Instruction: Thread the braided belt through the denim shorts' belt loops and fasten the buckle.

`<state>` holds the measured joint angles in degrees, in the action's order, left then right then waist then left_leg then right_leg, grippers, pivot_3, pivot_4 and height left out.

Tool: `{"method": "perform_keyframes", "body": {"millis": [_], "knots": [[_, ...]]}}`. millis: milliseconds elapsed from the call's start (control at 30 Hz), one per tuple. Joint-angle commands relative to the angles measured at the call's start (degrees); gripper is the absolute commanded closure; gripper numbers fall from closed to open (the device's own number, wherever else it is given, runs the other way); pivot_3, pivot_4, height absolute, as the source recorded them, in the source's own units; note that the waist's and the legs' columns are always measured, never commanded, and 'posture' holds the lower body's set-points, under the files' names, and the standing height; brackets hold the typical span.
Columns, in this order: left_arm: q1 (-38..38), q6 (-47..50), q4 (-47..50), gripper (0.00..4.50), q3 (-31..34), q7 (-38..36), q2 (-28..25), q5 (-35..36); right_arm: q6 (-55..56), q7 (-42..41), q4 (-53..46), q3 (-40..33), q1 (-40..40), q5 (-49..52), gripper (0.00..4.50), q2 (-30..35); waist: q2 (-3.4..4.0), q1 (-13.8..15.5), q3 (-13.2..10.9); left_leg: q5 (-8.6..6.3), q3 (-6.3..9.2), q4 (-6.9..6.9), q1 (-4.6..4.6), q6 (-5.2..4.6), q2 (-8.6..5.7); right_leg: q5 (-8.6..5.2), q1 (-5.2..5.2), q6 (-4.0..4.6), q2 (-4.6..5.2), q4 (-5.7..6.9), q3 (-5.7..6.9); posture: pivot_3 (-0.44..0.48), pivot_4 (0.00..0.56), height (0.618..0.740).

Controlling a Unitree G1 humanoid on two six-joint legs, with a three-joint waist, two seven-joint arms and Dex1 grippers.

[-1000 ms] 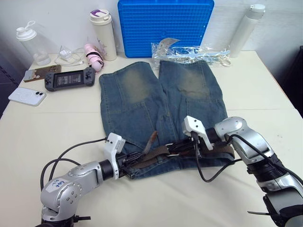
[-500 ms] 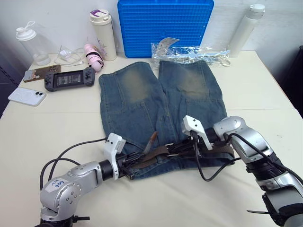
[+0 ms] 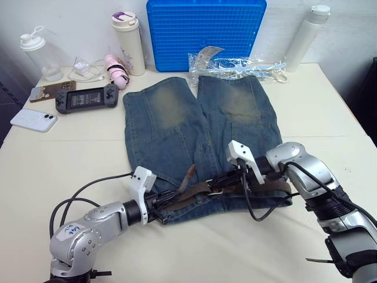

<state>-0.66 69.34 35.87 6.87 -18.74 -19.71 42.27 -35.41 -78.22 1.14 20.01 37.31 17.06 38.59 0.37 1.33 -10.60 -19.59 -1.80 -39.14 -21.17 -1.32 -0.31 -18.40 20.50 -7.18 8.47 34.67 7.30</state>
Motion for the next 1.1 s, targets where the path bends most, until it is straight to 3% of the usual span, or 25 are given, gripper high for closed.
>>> {"method": "perform_keyframes", "body": {"millis": [33, 533, 800, 1000, 1100], "knots": [[3.04, 2.30, -1.64, 4.50, -1.85, 1.42, -1.00, -0.81, 0.88, -0.47, 0.08, 0.44, -0.19, -0.31, 4.42, -0.26, 0.00, 0.00, 0.00, 0.00, 0.00, 0.00, 0.00, 0.00, 0.00, 0.00, 0.00, 0.00, 0.00, 0.00, 0.00, 0.000, 0.150, 0.693], [1.28, -2.93, -2.68, 4.50, -2.91, -0.17, -1.48, -1.43, -2.20, 0.37, 2.25, 8.23, 0.16, -6.59, 4.42, -0.78, -0.04, -0.03, 0.41, -0.02, 0.00, 0.02, 0.09, 0.04, 0.02, -0.01, -0.04, 0.02, 0.00, -0.03, -0.01, 0.000, 0.150, 0.693], [-3.78, -4.76, -6.40, 4.50, 1.04, -2.48, -3.79, 0.73, -5.52, -0.28, 2.72, 11.87, 0.32, -8.91, 4.42, 0.10, -0.23, -0.02, 0.82, -0.05, 0.01, 0.02, 0.21, 0.14, 0.06, -0.04, -0.07, 0.08, 0.06, -0.14, -0.07, 0.000, 0.150, 0.693], [-13.18, -7.36, -10.53, 4.50, 3.79, -7.06, -4.29, 4.35, -6.02, -0.39, 0.68, 13.86, -1.23, -10.07, 4.42, 0.83, -0.34, 0.04, 0.90, -0.08, 0.06, 0.02, 0.17, 0.21, 0.09, -0.06, -0.06, 0.11, 0.05, -0.13, -0.01, 0.000, 0.150, 0.693], [-21.49, -7.67, -15.63, 4.50, 3.52, -7.69, -2.30, 5.59, -6.89, -0.06, -0.61, 15.01, -2.12, -11.29, 4.42, 1.55, -0.47, 0.17, 0.97, -0.09, 0.15, 0.02, 0.11, 0.20, 0.08, -0.06, -0.09, 0.11, 0.00, -0.02, 0.11, 0.000, 0.150, 0.693]]}}
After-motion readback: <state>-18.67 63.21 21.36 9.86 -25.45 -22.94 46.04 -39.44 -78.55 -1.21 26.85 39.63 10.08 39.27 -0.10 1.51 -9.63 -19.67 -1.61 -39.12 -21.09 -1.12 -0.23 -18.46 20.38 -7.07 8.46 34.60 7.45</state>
